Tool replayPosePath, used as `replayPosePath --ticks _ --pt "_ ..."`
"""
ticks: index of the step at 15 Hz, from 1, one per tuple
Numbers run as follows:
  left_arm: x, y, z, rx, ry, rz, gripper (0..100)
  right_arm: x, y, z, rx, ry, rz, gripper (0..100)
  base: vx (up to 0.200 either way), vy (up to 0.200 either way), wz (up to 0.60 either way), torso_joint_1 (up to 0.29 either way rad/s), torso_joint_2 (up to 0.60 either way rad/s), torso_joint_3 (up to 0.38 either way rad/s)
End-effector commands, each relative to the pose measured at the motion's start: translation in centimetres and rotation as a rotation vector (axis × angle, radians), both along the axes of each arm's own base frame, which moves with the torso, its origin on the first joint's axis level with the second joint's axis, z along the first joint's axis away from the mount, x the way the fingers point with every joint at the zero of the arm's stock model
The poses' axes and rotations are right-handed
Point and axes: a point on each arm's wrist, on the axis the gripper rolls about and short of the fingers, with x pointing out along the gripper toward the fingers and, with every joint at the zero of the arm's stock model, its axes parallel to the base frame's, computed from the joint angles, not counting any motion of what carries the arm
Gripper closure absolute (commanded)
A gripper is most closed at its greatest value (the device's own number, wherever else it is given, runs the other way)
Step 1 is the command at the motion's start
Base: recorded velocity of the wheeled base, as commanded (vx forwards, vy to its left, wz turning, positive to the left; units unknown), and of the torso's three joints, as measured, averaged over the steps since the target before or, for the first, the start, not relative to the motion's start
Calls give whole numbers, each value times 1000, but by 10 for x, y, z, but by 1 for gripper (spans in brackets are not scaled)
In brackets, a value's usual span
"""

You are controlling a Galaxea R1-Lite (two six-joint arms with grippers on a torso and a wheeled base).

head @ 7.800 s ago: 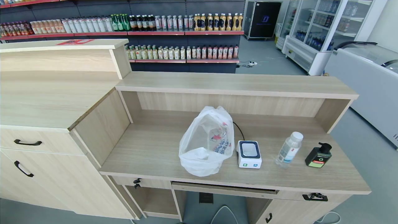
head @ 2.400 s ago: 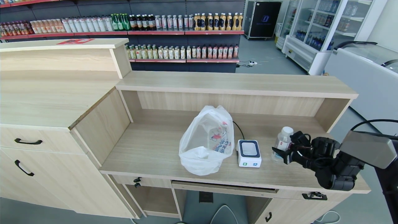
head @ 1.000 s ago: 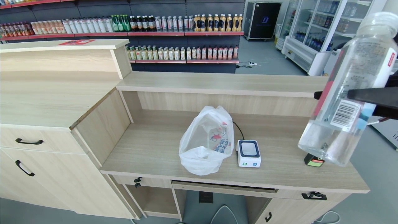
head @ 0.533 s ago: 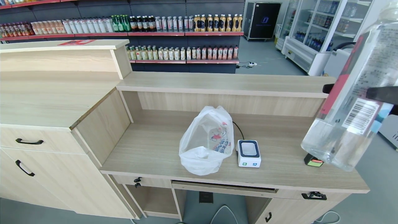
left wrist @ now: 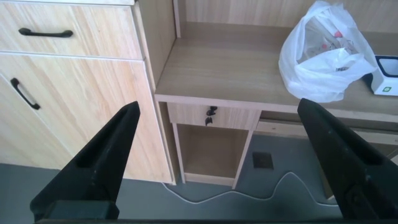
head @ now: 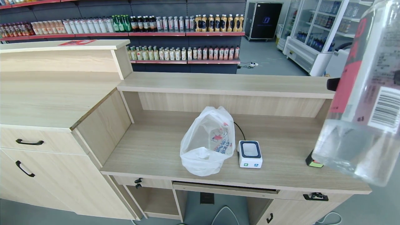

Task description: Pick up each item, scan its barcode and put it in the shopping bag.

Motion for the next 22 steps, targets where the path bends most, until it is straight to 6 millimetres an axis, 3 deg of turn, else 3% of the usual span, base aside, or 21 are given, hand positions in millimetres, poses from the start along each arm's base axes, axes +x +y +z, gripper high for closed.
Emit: replayPosePath --ticks 1,8,15,22 --pt "0 0 0 0 0 0 0 -9 7 9 4 3 50 100 0 0 0 0 0 0" --pt "0 0 0 0 0 0 0 -23 10 -11 -16 76 87 100 0 0 0 0 0 0" --pt "0 0 0 0 0 0 0 -37 18 -8 -20 83 158 100 0 0 0 0 0 0" --pt "0 0 0 0 0 0 0 -59 10 -7 -11 52 168 100 0 0 0 0 0 0"
